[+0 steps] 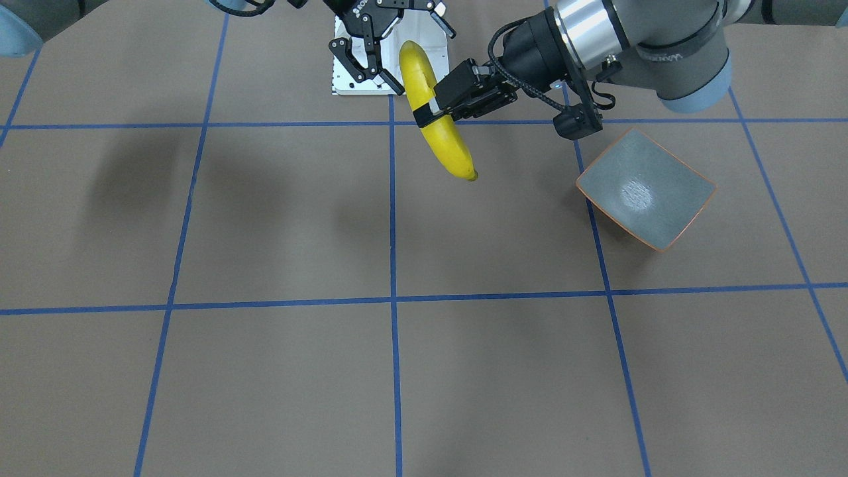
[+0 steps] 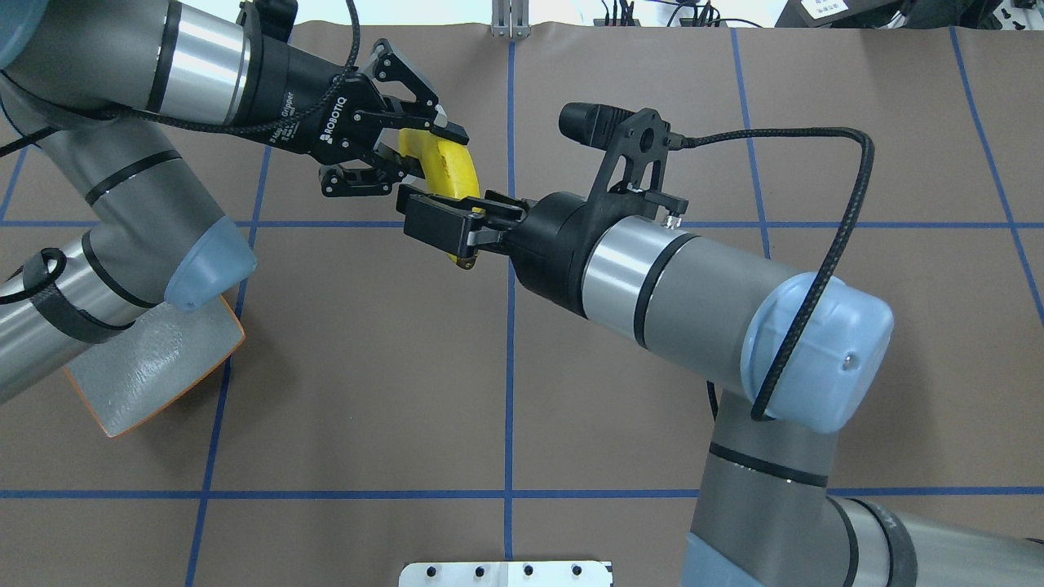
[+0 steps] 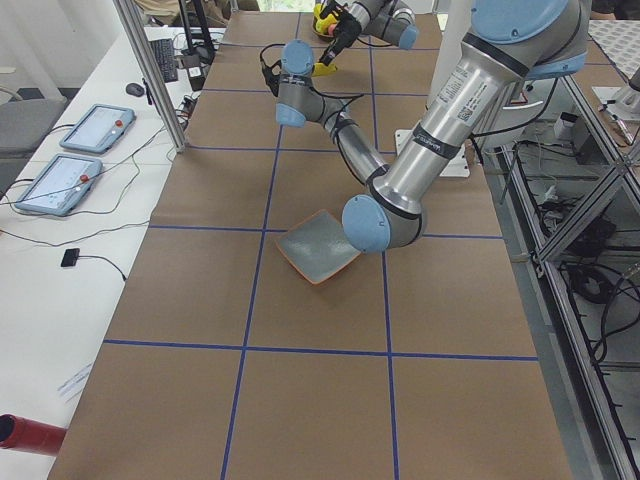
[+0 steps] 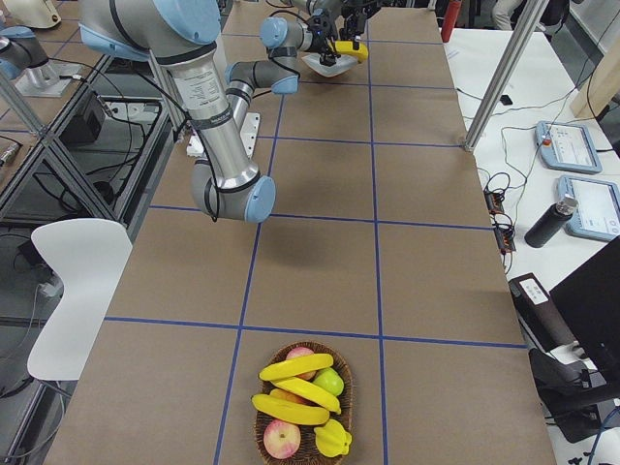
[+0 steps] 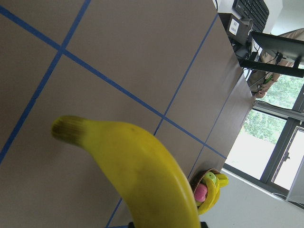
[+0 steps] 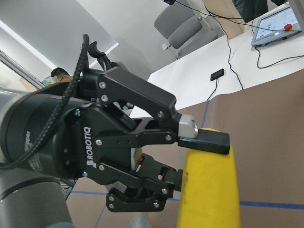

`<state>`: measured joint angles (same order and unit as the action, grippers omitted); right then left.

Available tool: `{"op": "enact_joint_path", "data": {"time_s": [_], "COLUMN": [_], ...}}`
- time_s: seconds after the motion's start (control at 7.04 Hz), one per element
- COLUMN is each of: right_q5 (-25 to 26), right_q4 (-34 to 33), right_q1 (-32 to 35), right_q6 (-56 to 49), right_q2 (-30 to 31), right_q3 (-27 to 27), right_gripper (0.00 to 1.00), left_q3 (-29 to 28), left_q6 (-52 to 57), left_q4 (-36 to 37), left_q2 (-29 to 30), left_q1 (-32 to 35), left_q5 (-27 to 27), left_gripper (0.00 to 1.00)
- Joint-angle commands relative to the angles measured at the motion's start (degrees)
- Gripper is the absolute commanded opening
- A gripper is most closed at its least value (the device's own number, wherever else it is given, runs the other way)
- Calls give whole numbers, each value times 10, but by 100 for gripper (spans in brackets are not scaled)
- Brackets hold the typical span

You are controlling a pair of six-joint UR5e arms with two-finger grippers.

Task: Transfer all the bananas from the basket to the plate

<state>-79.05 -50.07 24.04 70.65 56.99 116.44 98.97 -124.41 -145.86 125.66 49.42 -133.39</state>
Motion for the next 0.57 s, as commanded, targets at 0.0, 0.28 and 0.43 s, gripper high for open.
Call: {"op": "enact_joint_path", "data": {"time_s": [0.0,0.28,0.43], "right_q5": [-65,-118,-198], "right_q4": [-9,-131,-211], "right_q1": [75,149,209], "right_q6": [2,7,1], "right_q2": [54,70,73], "right_q3": [0,-5,-8], "right_gripper": [100,100,100], "left_q3": [2,15,23], "left_q6": [20,87,110], "left_q4": [0,-1,-1], "left_q2": [-16,-79,-115], "left_q1": [6,9,9], "left_q5": [-1,-6,-11], "left_gripper": [0,0,0]}}
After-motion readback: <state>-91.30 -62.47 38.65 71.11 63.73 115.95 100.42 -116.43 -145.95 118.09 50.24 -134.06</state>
